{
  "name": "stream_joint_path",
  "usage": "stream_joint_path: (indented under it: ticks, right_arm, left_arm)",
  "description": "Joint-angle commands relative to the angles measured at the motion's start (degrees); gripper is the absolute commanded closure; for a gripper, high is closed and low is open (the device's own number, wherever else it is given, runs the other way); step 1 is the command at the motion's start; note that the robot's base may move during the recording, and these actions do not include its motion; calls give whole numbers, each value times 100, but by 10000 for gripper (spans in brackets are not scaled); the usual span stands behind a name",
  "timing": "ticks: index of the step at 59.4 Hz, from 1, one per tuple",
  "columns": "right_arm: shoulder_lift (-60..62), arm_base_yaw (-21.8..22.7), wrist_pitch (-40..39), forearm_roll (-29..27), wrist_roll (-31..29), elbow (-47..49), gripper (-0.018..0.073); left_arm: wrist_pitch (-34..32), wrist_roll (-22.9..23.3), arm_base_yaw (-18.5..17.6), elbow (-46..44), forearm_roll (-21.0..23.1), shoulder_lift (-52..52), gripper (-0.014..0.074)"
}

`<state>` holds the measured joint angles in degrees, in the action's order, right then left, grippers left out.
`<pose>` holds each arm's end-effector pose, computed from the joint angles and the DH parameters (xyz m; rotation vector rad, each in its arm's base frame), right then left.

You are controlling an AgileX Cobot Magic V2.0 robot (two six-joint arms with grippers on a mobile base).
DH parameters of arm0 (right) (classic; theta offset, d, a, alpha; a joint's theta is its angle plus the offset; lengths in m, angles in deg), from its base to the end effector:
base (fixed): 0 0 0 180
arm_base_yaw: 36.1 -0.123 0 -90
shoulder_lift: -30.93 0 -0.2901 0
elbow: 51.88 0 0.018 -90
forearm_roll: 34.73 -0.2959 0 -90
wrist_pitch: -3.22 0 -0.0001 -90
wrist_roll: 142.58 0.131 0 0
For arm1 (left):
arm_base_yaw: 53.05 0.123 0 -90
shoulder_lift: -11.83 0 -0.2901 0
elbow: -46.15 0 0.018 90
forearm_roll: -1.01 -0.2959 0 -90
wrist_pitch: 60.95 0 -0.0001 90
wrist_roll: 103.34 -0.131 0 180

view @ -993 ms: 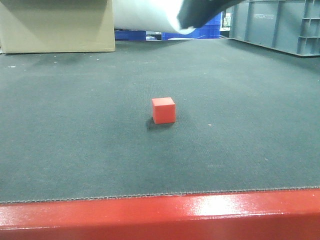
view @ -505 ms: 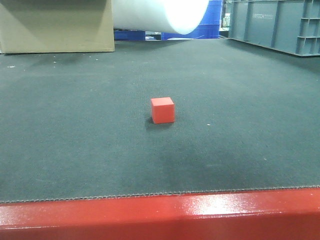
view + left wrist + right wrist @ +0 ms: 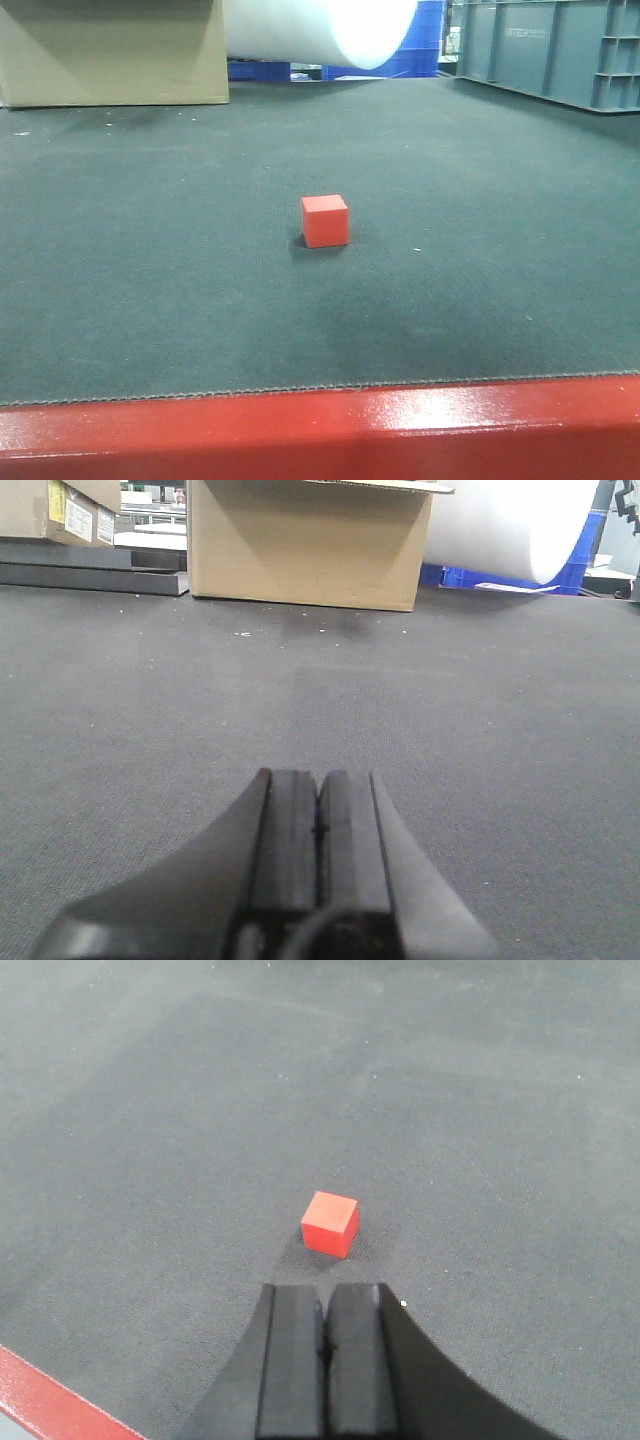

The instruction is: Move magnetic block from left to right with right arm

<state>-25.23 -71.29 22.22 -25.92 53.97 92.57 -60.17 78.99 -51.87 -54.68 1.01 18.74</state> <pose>0.2140 0.1429 0.3272 -0.4231 1.9090 0.4562 0.1368 0.0028 0.2032 -0.0464 1.5153 -0.0161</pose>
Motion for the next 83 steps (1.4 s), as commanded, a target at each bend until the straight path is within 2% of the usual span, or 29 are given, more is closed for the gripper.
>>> stream_joint_path:
  ticks: [1,8,18,29,37,53,83]
  right_arm:
    - [359,142,-638,48,-157,22,501]
    - [1106,605,-1010,-156,-476,-542,501]
    - [2303,1594,-1348,-468,-882,-1672,501]
    - [3368,2729,-1785,-881,-1100,-2804,501]
    - [4038,3213,-2115,-913,-1100,-3484,501]
    - [5030,3567,-2361,-913,-1100,-4324,501]
    - [5013,3588,-2193,-913,-1100,-4325,501]
  left_arm:
    - [-506,38,-17,51,0,-84,713]
    - [-506,38,-17,51,0,-84,713]
    - [-506,38,-17,51,0,-84,713]
    - [-506,38,-17,51,0,-84,713]
    - [-506,38,-17,51,0,-84,713]
    - [-506,38,-17,51,0,-84,712]
    - [-506,38,-17,51,0,-72,713]
